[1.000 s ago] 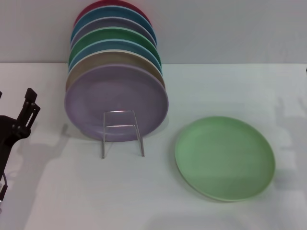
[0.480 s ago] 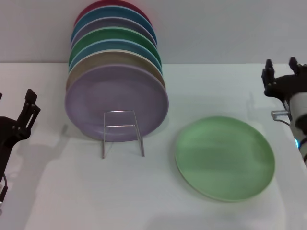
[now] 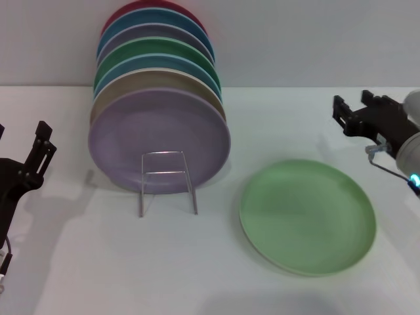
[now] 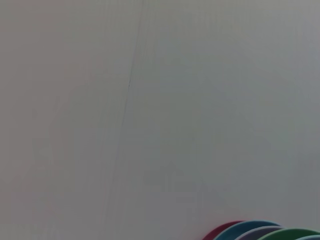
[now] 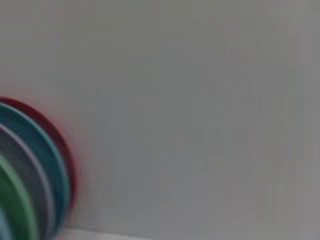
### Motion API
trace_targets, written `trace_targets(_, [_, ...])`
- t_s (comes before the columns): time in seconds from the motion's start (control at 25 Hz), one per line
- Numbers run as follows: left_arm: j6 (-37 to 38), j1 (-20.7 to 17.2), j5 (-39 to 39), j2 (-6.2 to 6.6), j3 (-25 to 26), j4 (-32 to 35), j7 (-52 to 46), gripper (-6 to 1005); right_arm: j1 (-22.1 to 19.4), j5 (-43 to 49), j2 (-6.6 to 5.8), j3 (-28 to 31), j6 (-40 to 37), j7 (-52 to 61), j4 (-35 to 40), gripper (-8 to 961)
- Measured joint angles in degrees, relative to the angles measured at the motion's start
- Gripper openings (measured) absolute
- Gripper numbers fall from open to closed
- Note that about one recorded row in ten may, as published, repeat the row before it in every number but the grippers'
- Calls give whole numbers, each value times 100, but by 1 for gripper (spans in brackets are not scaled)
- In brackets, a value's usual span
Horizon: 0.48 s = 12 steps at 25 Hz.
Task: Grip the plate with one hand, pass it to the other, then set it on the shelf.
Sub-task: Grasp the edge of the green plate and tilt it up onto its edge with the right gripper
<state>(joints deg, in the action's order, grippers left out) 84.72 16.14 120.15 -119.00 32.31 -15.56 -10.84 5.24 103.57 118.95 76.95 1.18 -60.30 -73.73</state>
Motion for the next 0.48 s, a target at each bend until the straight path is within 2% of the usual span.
trace_targets(0.08, [0, 2, 0, 0, 0, -1, -5, 826, -36, 249, -13, 464, 900, 303, -208, 510])
trace_targets(0.2, [0, 8, 0, 0, -2, -7, -11, 826, 26, 1159, -13, 1180, 2238, 1131, -528, 511])
trace_targets(0.28, [0, 11, 0, 0, -4, -9, -17, 826, 163, 1977, -15, 1602, 3239, 1763, -801, 511])
trace_targets(0.48, [0, 24, 0, -7, 0, -9, -20, 826, 584, 2848, -22, 2526, 5218, 2313, -1238, 510])
